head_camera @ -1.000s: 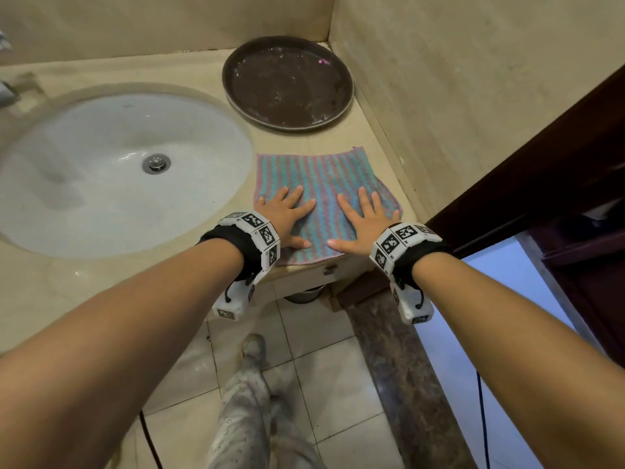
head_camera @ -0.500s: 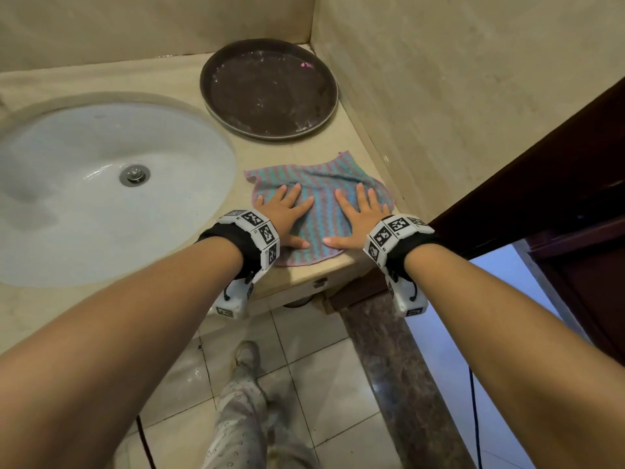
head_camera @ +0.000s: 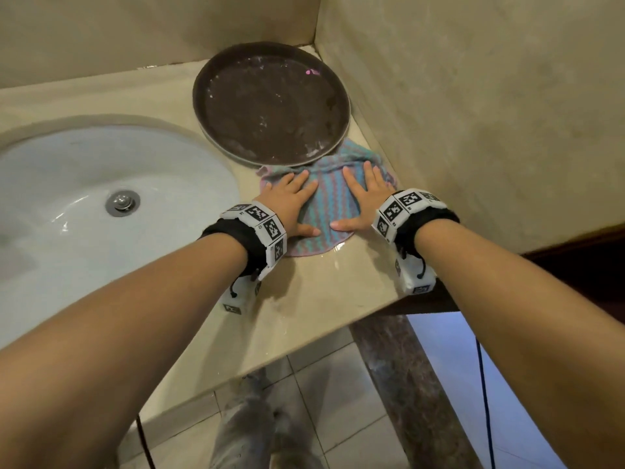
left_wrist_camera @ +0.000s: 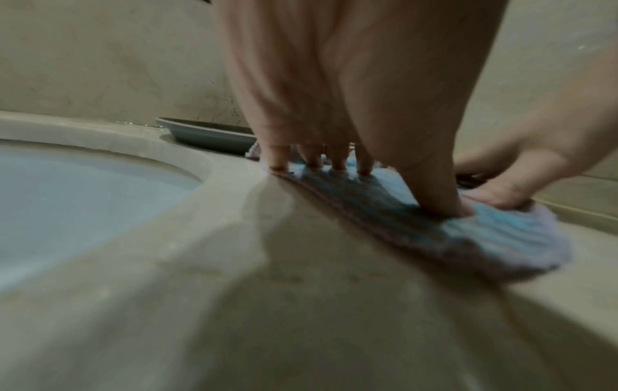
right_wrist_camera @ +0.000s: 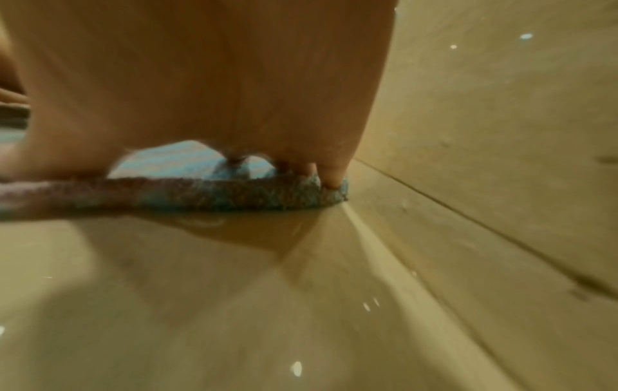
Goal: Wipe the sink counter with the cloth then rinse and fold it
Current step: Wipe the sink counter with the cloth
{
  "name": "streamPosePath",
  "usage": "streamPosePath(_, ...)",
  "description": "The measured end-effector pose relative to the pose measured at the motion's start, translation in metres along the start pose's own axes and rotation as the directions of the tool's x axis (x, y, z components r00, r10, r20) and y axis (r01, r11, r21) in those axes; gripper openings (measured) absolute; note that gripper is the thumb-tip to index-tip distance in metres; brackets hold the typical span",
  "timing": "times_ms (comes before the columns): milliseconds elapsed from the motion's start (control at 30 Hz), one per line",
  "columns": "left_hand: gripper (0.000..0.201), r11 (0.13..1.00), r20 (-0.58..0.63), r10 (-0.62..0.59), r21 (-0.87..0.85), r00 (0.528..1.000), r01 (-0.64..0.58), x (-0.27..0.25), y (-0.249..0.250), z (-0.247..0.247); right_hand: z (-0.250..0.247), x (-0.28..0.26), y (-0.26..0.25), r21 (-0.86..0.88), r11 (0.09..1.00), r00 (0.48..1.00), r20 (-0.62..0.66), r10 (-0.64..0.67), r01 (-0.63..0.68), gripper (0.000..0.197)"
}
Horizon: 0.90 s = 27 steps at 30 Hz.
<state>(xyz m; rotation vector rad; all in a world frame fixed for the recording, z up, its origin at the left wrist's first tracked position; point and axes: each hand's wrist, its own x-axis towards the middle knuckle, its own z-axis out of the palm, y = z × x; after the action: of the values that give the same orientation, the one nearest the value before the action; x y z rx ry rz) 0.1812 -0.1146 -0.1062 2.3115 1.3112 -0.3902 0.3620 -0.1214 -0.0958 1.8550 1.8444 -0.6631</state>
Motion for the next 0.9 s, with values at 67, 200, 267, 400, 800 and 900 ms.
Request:
streamPosePath(67,0.090,1.000,0.008,0.009,0.009,1.000,-0.009,0.004,-0.007,-0.005,-0.010,0.014,-0.006,-0.005,1.000,1.000,0.000,-0.004,0.004,0.112)
streamPosePath(200,0.080,0.999,0.003,0.046,0.006,0.999,-0.046,0.008,-0.013,-0.010,-0.024,0.035,-0.012,-0.048,0.999,1.000,-0.015,0.005,-0.005,0.112)
streamPosePath(267,0.078,0.998,-0.011,0.060,0.022,0.998,-0.059,0.008,-0.014,-0.010,-0.025,0.041,-0.013,-0.070,0.998,0.999,-0.033,-0.001,-0.001,0.113)
streamPosePath(400,0.077,0.997,-0.025,0.065,0.043,0.998,-0.063,0.007,-0.015,-0.007,-0.023,0.041,-0.012,-0.070,0.997,0.999,-0.049,0.006,-0.010,0.112)
streamPosePath(800,0.084,0.998,0.016,0.044,0.054,0.999,-0.045,-0.018,-0.012,0.009,0.013,0.000,-0.011,-0.021,0.999,0.997,-0.055,0.049,-0.050,0.110)
streamPosePath(900,0.084,0.998,0.016,0.029,0.051,0.999,-0.030,-0.035,-0.003,0.019,0.026,-0.016,-0.011,-0.031,0.998,0.998,-0.039,0.050,-0.052,0.110)
